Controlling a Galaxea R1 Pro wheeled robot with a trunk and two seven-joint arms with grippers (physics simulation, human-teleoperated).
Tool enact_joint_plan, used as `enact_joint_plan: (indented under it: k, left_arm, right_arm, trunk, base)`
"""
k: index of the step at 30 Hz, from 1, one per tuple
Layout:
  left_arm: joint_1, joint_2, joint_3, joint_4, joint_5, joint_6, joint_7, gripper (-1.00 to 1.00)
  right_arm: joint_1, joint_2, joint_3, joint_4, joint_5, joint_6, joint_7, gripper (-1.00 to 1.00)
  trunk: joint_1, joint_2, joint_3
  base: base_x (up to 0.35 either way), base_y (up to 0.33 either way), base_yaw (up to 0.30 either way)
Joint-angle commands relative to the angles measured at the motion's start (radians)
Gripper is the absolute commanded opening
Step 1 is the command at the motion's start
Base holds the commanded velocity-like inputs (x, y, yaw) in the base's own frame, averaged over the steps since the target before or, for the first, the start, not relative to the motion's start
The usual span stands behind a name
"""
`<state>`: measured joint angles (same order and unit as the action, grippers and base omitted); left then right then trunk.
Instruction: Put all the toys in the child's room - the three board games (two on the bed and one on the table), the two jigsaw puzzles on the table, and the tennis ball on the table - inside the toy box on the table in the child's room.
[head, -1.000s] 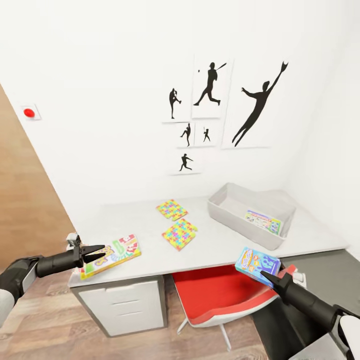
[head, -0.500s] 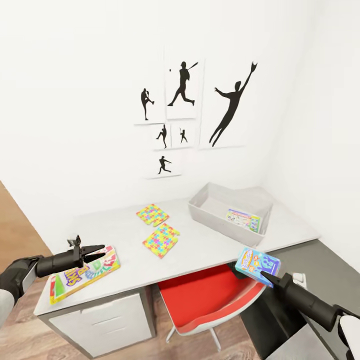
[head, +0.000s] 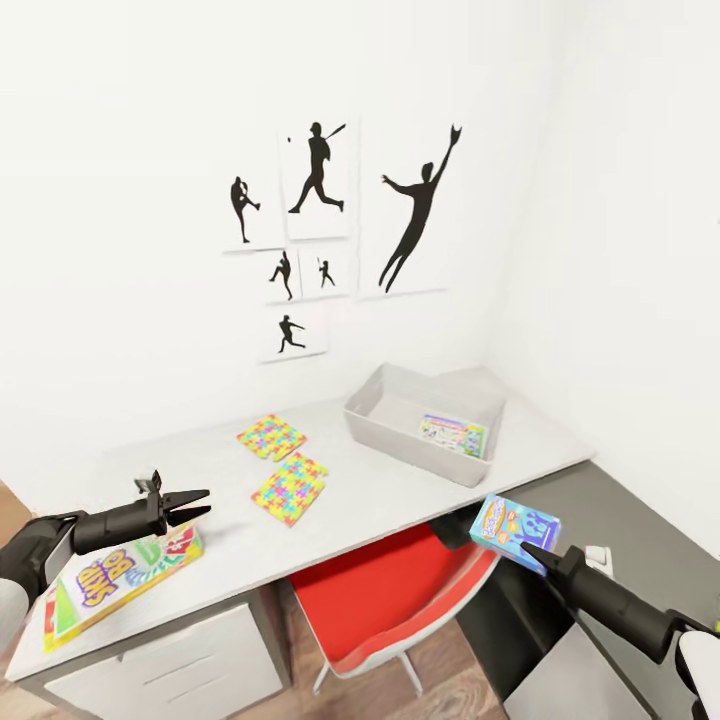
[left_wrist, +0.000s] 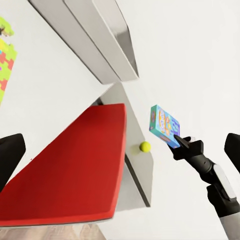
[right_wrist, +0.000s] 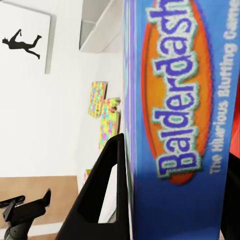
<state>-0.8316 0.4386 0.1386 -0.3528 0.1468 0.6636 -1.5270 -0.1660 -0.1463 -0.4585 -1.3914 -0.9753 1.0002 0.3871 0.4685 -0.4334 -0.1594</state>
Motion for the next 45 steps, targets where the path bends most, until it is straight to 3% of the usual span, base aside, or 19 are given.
enact_joint_plan:
  k: [1, 22, 45]
  left_arm:
    - [-0.001, 0.0, 0.001, 0.0, -0.001, 0.011, -0.004, 1.0]
    - [0.0, 0.0, 0.001, 0.0, -0.001, 0.01, -0.004, 1.0]
    - [-0.001, 0.012, 0.0, 0.0, -0.001, 0.01, -0.004, 1.0]
  right_arm:
    - [-0.001, 0.0, -0.002, 0.0, 0.008, 0.005, 0.01, -1.0]
    - [-0.001, 0.001, 0.0, 0.0, 0.01, 0.005, 0.01, -1.0]
    - [-0.001, 0.001, 0.002, 0.0, 0.012, 0.003, 0.01, -1.0]
  trunk:
    - [0.001, -0.002, -0.002]
    - [0.001, -0.002, -0.002]
    - [0.001, -0.002, -0.002]
  base:
    - [0.193, 0.0, -0.051]
    - [0.222, -0.106, -0.005]
    - [0.048, -0.073, 0.0]
